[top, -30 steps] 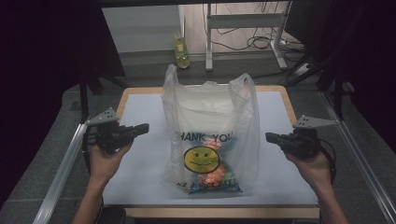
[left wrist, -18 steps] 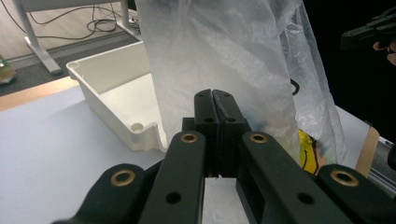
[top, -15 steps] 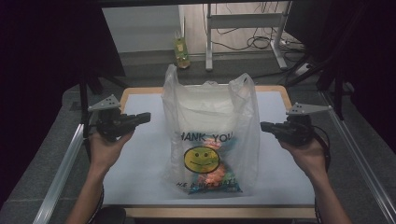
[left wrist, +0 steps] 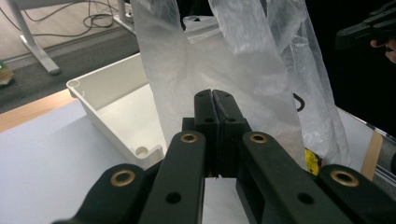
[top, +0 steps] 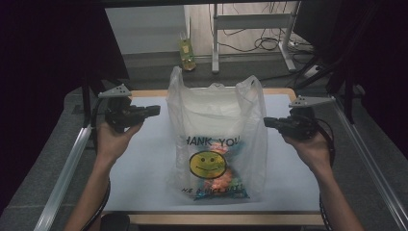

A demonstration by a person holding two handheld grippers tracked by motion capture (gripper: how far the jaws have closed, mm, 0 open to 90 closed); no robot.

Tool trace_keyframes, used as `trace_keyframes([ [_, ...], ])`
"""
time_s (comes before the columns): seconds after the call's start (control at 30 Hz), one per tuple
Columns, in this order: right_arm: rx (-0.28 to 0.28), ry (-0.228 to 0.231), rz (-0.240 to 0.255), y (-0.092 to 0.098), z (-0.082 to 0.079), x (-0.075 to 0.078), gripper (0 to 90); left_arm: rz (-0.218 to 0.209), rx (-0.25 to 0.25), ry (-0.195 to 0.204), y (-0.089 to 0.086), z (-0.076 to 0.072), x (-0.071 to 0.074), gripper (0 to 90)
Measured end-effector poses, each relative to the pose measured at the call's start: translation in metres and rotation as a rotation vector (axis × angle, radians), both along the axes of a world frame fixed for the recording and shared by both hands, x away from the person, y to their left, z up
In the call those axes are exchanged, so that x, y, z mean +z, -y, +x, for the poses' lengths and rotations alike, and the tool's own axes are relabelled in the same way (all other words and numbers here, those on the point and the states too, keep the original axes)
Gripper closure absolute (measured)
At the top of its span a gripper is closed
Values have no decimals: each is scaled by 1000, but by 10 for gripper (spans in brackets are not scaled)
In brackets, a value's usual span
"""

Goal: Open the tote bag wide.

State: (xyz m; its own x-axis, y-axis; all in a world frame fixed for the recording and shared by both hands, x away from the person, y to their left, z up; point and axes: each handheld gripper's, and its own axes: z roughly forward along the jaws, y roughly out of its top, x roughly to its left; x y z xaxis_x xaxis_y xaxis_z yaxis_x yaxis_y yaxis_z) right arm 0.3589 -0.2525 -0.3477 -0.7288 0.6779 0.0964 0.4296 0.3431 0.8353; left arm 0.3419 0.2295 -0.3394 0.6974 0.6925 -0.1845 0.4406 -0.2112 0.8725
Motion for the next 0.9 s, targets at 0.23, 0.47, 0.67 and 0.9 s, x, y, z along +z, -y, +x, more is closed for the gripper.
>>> trace_keyframes([
  [0.23, 3, -9, -2, -5, 12, 5, 893, 18, -14, -14, 2, 17, 16, 892],
  [0.47, -2, -11, -4, -9, 22, 13, 893, 24, -17, -12, 8, 30, 26, 892],
  [0.67, -12, -2, -18, -13, 31, 20, 893, 28, -9, -12, 15, 45, 34, 893],
  [0.9, -25, -5, -12, -20, 46, 27, 893, 39, -19, -16, 24, 57, 39, 892],
])
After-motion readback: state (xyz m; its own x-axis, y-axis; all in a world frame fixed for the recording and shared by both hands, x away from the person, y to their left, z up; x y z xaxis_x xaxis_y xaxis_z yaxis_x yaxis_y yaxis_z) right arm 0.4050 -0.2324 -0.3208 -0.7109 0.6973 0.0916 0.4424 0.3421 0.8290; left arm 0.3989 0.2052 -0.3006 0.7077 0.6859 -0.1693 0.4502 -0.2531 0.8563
